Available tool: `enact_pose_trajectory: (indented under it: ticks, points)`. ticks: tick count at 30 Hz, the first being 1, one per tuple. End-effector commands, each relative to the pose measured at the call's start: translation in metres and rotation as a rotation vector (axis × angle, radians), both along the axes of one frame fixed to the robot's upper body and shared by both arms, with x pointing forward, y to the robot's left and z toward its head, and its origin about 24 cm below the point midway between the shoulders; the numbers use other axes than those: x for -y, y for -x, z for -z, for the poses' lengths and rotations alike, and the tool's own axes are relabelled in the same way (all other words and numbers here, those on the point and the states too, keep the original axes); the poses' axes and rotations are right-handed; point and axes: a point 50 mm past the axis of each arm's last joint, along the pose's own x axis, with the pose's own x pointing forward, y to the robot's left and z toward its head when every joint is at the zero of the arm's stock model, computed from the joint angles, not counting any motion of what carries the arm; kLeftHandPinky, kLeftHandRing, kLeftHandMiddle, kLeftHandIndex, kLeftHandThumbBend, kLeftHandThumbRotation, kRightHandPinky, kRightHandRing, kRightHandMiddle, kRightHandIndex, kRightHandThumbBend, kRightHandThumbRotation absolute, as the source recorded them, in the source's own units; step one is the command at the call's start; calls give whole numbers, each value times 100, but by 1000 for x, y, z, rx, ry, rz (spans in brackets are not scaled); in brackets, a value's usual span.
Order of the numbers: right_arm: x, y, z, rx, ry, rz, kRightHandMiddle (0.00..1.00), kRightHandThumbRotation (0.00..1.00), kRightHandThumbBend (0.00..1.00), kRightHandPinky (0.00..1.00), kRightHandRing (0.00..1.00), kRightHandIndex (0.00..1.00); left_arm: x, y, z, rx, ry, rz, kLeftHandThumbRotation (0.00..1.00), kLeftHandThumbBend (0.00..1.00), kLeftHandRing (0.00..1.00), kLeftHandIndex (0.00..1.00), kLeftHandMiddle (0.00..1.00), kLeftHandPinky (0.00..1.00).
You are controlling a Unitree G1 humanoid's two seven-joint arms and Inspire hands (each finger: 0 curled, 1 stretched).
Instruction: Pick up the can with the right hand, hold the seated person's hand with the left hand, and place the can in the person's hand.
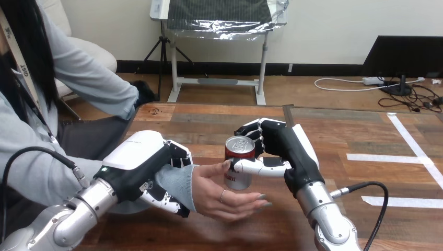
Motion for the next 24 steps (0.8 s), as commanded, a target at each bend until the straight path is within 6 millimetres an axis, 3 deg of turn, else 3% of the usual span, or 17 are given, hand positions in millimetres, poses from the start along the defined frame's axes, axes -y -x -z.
enact_pose_trajectory:
  ticks: [1, 24]
  points:
    - [-8, -10, -27, 148, -28, -30, 46, 0, 80, 37, 41, 50, 30, -23, -46, 193, 135, 72, 17, 87, 31, 42, 38, 27]
    - [-19, 0, -26, 176, -54, -69, 45, 0, 81, 35, 39, 49, 33, -23, -44, 184, 155, 78, 18, 86, 31, 42, 37, 27]
